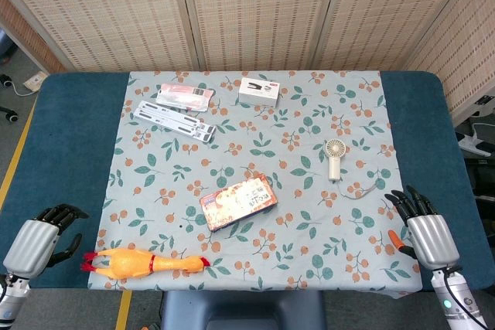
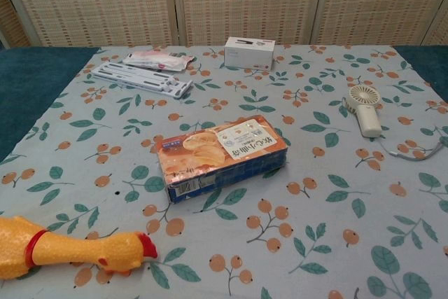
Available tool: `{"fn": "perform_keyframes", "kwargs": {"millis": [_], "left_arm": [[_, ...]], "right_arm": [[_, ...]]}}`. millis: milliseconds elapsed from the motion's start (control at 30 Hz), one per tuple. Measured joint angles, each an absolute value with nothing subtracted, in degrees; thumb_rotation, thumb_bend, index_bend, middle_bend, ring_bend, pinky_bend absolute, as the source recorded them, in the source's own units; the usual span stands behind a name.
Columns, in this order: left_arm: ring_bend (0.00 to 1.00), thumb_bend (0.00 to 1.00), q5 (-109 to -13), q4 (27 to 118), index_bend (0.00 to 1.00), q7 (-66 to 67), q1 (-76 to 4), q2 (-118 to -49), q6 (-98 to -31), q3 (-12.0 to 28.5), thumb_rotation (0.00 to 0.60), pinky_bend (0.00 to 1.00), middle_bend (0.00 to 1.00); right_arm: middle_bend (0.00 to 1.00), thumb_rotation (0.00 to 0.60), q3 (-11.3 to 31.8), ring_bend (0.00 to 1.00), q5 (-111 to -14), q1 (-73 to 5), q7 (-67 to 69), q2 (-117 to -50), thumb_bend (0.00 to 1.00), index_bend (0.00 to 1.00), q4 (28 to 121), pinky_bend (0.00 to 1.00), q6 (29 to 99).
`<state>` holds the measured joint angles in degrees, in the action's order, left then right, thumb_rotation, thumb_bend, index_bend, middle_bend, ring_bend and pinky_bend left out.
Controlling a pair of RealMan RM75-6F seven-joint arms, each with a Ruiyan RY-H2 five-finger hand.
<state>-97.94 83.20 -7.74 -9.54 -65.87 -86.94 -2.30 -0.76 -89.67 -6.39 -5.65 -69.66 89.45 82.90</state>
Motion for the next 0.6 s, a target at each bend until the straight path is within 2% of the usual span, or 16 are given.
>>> {"fn": "perform_keyframes", "kwargs": {"millis": [200,300,400,600], "left_arm": [[0.25,0.45,-97.51,82.74,0.35,-8.20,-10.20,-66.07,-85.94,-2.16,0.600,0.36,0.33],[0.26,0.45,-97.43,82.82,0.35,-8.23,-10.05,-66.05,-86.46,-2.08,0.600,0.36,0.33],[0.26,0.45,-97.59,82.57,0.35,-8.38,-10.17,-66.22,-86.56,-2.04,0.600,0.36,0.34],[0.26,0.45,-97.05,82.63,0.35,-9.90,-10.42,-65.75,-85.33,-2.45,0.600,0.37,0.34]], "right_arm": [[0.13,0.600,0.00,0.00,-89.51,-5.83,-5.17,-70.73,0.22,0.14,89.48,0.14,84.25],[0.26,0.600,0.27,0.05,-89.44,-6.05,-4.45,-71.32,0.23,0.16,88.70,0.19,83.95],[0.47,0.600,0.52,0.26,-89.43,-6.40,-4.28,-72.05,0.32,0.19,87.53,0.35,83.49],[0.70,0.600,1.10,0.49,-88.53,-7.65,-2.76,-73.04,0.57,0.21,85.78,0.51,81.02]]}}
